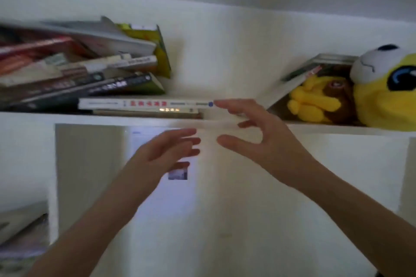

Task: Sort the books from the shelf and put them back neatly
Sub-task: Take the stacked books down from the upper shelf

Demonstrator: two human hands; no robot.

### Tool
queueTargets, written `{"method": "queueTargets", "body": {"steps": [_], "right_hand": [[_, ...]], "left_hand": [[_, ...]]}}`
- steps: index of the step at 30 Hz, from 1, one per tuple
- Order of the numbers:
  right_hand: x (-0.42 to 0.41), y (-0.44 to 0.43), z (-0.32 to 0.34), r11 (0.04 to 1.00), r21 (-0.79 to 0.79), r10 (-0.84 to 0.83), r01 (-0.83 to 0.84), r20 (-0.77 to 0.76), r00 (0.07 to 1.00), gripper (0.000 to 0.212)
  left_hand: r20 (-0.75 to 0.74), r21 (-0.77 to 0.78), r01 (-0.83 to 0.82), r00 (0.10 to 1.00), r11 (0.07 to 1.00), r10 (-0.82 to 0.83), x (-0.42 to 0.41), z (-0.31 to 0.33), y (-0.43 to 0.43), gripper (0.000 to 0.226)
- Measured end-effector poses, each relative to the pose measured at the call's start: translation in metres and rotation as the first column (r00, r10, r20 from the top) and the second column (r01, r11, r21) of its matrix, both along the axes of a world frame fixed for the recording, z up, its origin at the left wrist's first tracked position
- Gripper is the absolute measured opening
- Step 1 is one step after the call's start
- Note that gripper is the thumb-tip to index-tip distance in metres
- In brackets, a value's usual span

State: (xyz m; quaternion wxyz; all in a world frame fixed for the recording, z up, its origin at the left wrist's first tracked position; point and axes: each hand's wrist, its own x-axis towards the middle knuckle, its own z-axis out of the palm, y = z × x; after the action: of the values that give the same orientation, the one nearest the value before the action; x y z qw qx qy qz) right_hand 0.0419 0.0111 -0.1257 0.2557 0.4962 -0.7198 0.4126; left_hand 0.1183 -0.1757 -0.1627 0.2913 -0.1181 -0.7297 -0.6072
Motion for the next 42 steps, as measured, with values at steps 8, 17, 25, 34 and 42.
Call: {"method": "queueTargets", "body": {"steps": [8, 17, 25, 34, 42], "right_hand": [[-0.021, -0.109, 0.067, 0.882, 0.372, -0.189, 0.289, -0.282, 0.94, 0.088], [-0.053, -0.109, 0.078, 0.805, 0.466, -0.161, 0.368, -0.425, 0.891, 0.048], [-0.029, -0.113, 0.084, 0.647, 0.374, -0.025, 0.664, -0.86, 0.509, 0.047], [0.075, -0.107, 0.068, 0.62, 0.165, -0.071, 0.767, -0.962, 0.265, 0.025], [0.075, -0.065, 0.078, 0.836, 0.487, -0.191, 0.253, -0.175, 0.966, 0.073]], "left_hand": [[0.035, 0.175, -0.08, 0.997, 0.981, 0.075, 0.035, 0.057, -0.068, 0.033], [0.122, 0.345, 0.025, 0.99, 0.938, -0.071, 0.022, 0.044, -0.084, 0.036], [0.136, 0.425, 0.113, 0.973, 0.898, -0.187, 0.016, 0.051, -0.062, 0.038], [-0.001, 0.535, 0.25, 0.955, 0.807, -0.295, 0.021, 0.059, -0.037, 0.054], [-0.109, 0.631, 0.108, 0.993, 0.768, -0.05, 0.026, 0.012, -0.044, 0.041]]}}
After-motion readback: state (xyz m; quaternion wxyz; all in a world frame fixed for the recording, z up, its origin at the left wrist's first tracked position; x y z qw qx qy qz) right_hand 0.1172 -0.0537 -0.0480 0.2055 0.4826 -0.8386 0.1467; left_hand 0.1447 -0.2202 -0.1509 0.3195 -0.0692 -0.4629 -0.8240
